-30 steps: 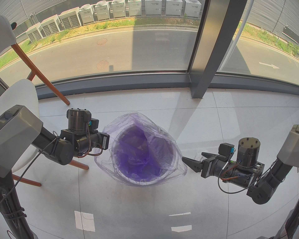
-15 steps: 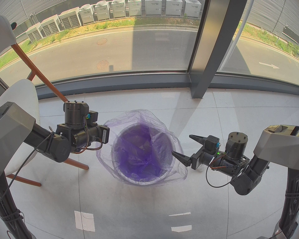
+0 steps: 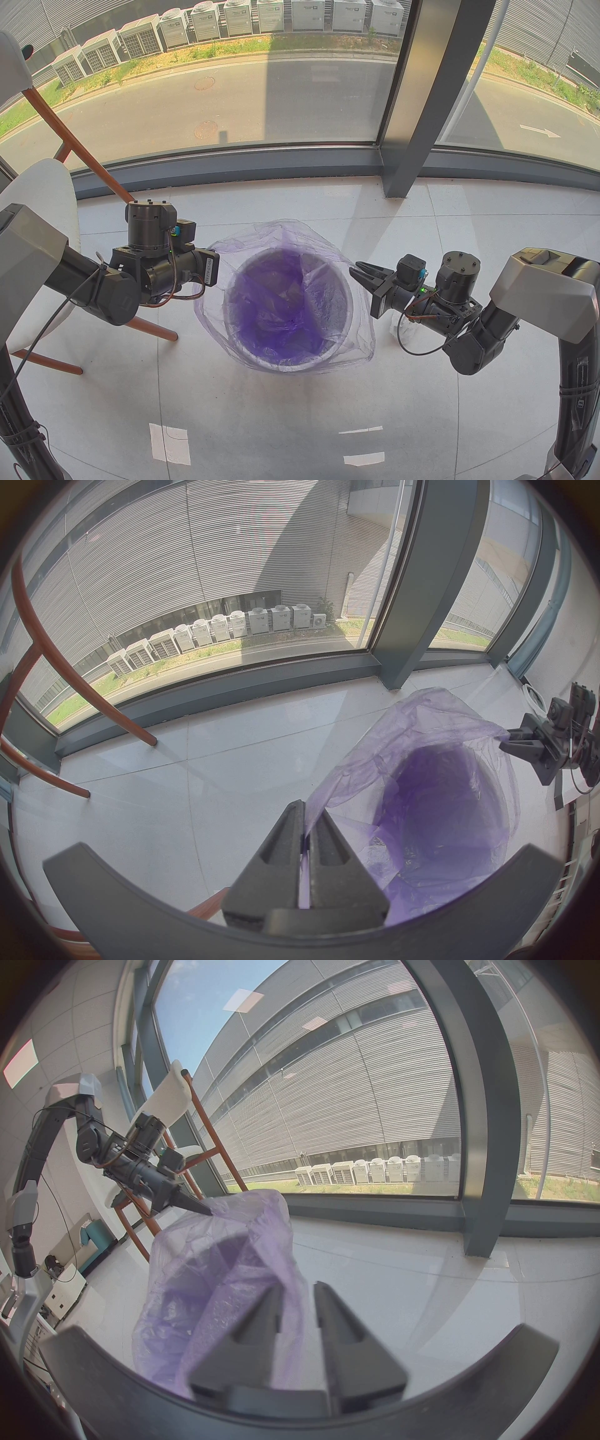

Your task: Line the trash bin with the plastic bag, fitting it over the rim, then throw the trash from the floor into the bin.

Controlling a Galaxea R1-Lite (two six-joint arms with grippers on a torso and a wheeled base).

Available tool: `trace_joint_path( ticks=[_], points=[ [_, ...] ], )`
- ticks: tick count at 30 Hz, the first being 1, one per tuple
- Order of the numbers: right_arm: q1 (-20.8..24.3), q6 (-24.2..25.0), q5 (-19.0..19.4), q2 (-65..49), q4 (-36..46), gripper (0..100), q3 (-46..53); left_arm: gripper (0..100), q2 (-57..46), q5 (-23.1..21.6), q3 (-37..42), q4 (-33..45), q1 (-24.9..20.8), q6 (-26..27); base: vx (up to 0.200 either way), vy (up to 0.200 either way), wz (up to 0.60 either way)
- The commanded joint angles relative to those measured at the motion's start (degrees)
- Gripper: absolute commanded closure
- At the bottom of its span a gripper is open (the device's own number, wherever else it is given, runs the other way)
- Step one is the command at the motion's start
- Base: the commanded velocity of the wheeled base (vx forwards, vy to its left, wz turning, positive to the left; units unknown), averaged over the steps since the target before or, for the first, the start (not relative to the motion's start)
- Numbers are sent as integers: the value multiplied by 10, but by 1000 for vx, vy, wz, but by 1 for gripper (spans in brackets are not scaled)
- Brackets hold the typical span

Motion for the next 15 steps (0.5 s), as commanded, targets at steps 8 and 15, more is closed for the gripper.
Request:
trace_joint_path(
  ticks=[8, 15],
  points=[
    [-19, 30, -6, 55, 27, 100, -92, 100, 8, 0, -5, -1, 6, -1, 0, 0, 0],
    [-27, 56, -8, 66, 27, 100, -111, 100, 47, 1, -18, -34, 11, -2, 0, 0, 0]
  ],
)
